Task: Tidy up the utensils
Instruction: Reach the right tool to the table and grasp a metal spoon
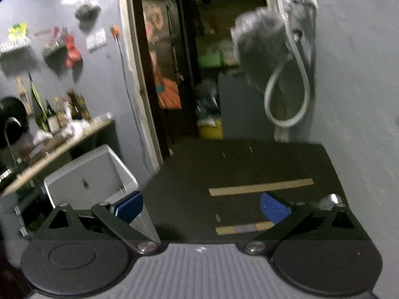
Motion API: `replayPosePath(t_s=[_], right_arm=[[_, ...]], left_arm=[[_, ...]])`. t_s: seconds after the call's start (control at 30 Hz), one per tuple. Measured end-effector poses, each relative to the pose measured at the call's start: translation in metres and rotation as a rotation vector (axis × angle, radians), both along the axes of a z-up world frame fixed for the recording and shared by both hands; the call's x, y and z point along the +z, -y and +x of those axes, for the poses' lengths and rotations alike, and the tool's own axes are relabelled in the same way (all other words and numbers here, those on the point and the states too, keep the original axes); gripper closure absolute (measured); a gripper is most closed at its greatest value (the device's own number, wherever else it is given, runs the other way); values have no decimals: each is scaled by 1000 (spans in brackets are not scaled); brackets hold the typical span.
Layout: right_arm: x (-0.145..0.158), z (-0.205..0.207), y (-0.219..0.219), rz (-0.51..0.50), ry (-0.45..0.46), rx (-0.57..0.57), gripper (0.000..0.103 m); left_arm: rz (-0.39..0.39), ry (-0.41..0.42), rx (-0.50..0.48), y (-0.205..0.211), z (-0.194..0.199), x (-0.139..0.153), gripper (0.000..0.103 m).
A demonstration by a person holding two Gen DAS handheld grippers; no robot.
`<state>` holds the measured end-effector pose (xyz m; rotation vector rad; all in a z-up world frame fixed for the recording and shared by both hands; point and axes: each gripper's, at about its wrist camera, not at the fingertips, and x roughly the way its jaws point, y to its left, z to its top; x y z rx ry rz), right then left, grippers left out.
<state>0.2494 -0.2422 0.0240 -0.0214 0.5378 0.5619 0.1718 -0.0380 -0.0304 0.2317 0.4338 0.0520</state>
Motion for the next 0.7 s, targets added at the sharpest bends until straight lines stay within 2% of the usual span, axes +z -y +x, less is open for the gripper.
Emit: replayPosePath(t_s=[0.3, 0.5, 0.57, 0.7], right_arm=[[-59, -7, -3, -179, -247, 26, 1], [-75, -7, -15, -200, -287, 95, 1], [-78, -6, -24, -224, -281, 134, 4], [-84, 2, -40, -254, -297, 199, 26]], left_arm=[[1, -1, 0, 1, 0, 0, 18], [1, 0, 1, 1, 0, 0, 18], [1, 0, 0, 1, 0, 0, 18], [2, 0, 0, 1, 0, 0, 18]])
